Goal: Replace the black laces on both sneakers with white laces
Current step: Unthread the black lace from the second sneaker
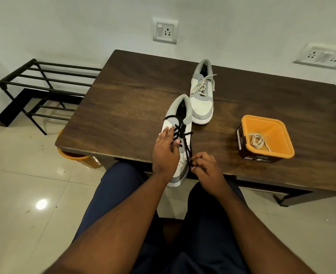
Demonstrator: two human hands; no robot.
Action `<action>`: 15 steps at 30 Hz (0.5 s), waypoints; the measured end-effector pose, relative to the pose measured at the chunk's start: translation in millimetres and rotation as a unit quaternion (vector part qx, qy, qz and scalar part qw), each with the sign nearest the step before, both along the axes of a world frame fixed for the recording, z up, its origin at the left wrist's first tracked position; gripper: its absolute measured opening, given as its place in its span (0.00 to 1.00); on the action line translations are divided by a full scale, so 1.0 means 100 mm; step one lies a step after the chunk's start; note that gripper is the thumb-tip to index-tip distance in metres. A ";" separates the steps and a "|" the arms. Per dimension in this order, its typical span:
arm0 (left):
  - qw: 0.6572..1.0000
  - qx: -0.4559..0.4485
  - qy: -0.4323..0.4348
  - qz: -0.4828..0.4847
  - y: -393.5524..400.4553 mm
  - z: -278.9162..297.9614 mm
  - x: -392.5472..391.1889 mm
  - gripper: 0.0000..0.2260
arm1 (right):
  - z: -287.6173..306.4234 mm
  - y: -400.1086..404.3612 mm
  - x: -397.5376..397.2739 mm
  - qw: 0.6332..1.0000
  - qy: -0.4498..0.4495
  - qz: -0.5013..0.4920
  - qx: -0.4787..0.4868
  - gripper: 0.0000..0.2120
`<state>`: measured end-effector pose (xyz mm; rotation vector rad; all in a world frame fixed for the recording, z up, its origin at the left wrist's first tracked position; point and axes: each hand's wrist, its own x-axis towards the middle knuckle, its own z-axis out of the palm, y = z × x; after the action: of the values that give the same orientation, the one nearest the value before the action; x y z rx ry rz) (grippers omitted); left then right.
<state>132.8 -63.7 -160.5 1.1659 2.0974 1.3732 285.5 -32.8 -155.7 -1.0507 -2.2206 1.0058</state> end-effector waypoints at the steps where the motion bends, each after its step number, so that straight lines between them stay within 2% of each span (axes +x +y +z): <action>1: 1.000 0.002 -0.002 0.001 0.00 0.00 0.00 0.21 | 0.04 0.00 0.00 0.999 0.006 0.012 -0.033 0.07; 3: 1.000 0.001 -0.007 0.005 0.00 0.00 -0.01 0.21 | 0.13 0.00 -0.02 0.996 -0.009 0.059 -0.069 0.10; 4: 1.000 0.000 -0.011 0.007 0.00 0.01 -0.01 0.21 | 0.18 -0.01 -0.03 0.994 -0.047 0.085 -0.058 0.11; 6: 1.000 -0.001 -0.023 0.011 -0.01 0.02 -0.01 0.21 | 0.25 -0.06 -0.06 0.978 -0.158 0.132 0.024 0.16; 8: 1.000 0.002 -0.026 0.011 -0.01 0.03 -0.01 0.21 | 0.33 -0.11 -0.06 0.943 -0.260 0.166 0.126 0.21; 10: 1.000 0.006 -0.025 0.011 -0.01 0.02 -0.01 0.21 | 0.40 -0.11 -0.07 0.924 -0.299 0.183 0.151 0.21; 13: 1.000 0.015 -0.022 0.010 -0.01 0.00 -0.01 0.21 | 0.46 0.00 -0.09 0.951 -0.255 0.143 0.100 0.22; 15: 1.000 0.015 -0.020 0.006 -0.01 -0.01 -0.01 0.22 | 0.47 0.05 -0.14 0.985 -0.147 0.061 0.072 0.19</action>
<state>132.0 -64.7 -161.8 1.1306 2.0656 1.4255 271.9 -27.7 -108.7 -1.0660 -2.5793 0.7644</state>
